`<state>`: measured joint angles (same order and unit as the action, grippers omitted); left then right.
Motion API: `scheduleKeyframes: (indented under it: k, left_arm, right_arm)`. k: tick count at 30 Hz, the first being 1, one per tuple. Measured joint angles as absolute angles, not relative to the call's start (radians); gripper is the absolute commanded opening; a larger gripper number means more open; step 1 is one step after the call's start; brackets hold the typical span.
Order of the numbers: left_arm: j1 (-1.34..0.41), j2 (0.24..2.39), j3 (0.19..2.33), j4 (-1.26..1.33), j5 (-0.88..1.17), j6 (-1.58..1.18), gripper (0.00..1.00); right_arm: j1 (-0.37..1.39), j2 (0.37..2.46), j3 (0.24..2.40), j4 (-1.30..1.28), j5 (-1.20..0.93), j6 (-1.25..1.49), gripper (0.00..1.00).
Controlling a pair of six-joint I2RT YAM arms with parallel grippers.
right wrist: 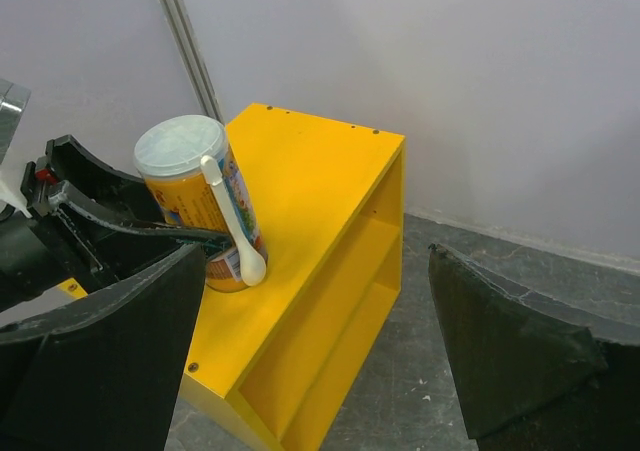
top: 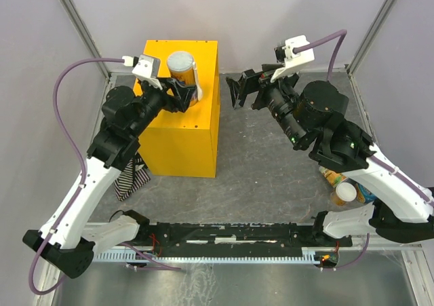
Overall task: Place and organize the canned foods onto the counter
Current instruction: Move the canned food to the counter.
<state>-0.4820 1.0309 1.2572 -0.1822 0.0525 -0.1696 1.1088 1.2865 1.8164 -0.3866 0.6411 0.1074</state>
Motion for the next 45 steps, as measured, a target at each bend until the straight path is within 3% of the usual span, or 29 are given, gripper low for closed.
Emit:
scheduleKeyframes:
  k: [4, 12, 22, 33, 45]
  left_arm:
    - [-0.485, 1.053, 1.272, -0.178, 0.025, -0.151, 0.63]
    - [-0.489, 1.096, 1.295, -0.162, -0.032, -0.140, 0.58]
    - [-0.493, 1.142, 1.314, -0.131, -0.236, -0.141, 0.59]
    - [-0.492, 1.282, 1.411, -0.094, -0.400, -0.136, 0.62]
    - [-0.360, 1.372, 1.492, -0.099, -0.382, -0.142, 0.64]
  right_arm:
    - [1.109, 1.287, 1.816, -0.389, 0.641, 0.106, 0.98]
    - [1.105, 1.304, 1.818, -0.393, 0.641, 0.082, 0.98]
    - [1.054, 1.325, 1.830, -0.419, 0.625, 0.073, 0.97]
    - [0.869, 1.336, 1.834, -0.482, 0.551, 0.139, 0.97]
    - [0.672, 1.325, 1.750, -0.556, 0.515, 0.222, 0.99]
